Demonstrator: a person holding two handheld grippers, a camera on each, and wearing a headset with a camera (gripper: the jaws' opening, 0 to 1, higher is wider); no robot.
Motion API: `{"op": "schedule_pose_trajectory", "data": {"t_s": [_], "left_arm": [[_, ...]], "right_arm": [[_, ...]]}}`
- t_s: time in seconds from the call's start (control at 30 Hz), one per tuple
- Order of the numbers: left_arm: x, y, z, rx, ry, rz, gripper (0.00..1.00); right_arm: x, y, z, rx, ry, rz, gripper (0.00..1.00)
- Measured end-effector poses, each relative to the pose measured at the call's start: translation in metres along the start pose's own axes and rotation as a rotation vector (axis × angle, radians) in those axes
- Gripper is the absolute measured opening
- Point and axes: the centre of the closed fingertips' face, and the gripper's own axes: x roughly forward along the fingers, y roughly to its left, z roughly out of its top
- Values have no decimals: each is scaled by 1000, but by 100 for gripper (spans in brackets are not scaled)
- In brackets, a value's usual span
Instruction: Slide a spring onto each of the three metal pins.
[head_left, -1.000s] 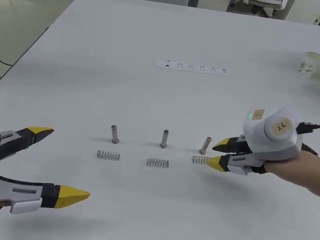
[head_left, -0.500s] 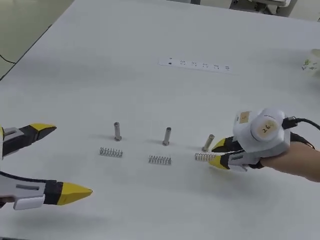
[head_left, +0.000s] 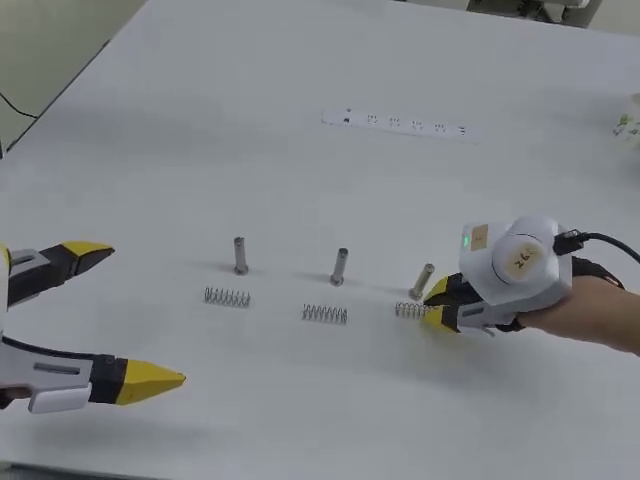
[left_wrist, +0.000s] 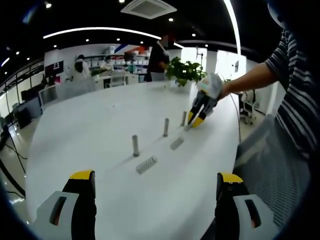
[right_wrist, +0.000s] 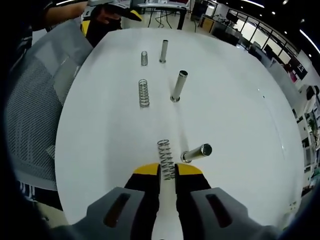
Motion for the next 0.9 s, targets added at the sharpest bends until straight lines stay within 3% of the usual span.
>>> {"op": "schedule_pose_trajectory", "data": {"t_s": [0.4, 0.7, 0.9], "left_arm": [[5, -8, 0, 9, 9, -28, 98], [8, -15, 3, 1, -1, -60, 98], [15, -28, 6, 7, 2, -131, 94]], "right_arm": [[1, 4, -5, -32, 12, 1, 8], [-13, 12, 8, -61, -25, -3, 8], [-18, 21, 21, -96, -32, -1, 8]]}}
